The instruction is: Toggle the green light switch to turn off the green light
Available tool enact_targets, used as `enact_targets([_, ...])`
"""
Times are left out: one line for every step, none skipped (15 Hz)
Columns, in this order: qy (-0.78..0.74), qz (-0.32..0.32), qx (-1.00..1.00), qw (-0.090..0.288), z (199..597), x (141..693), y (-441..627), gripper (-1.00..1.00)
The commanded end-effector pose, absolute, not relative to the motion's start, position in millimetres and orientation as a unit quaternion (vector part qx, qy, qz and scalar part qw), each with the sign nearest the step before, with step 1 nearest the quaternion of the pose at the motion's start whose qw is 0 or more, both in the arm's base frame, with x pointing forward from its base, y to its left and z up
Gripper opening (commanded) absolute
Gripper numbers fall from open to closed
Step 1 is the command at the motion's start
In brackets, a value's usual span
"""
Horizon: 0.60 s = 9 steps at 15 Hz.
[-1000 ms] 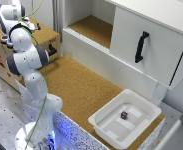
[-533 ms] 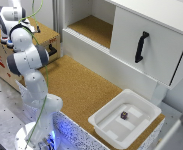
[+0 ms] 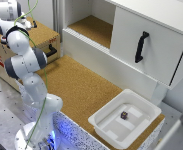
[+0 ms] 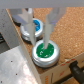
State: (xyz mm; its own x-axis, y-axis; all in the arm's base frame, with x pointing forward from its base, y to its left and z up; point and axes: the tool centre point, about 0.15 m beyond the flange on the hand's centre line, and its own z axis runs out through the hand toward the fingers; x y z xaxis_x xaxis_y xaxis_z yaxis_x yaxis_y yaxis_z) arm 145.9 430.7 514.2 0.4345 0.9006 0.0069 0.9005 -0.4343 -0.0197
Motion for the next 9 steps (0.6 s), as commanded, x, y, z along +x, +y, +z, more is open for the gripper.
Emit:
enact_targets([-0.532,0.013,-0.847,0.019,520,168,414,1.0])
enact_targets([-0.529,0.008,-0.848,0.028,517,172,407,1.0])
enact_targets([-0.516,0.015,-0.856,0.023,513,177,395,1.0])
enact_targets([-0.498,0.015,-0.867,0.034,510,185,372,1.0])
enact_targets([-0.473,0.027,-0.88,0.032,507,192,348,1.0])
enact_targets([-0.454,0.022,-0.89,0.038,506,196,326,1.0])
enact_targets([-0.424,0.028,-0.905,0.028,505,201,300,1.0])
enact_targets([-0.404,0.024,-0.914,0.036,503,205,275,1.0])
enact_targets([-0.379,0.028,-0.925,0.031,501,208,252,1.0])
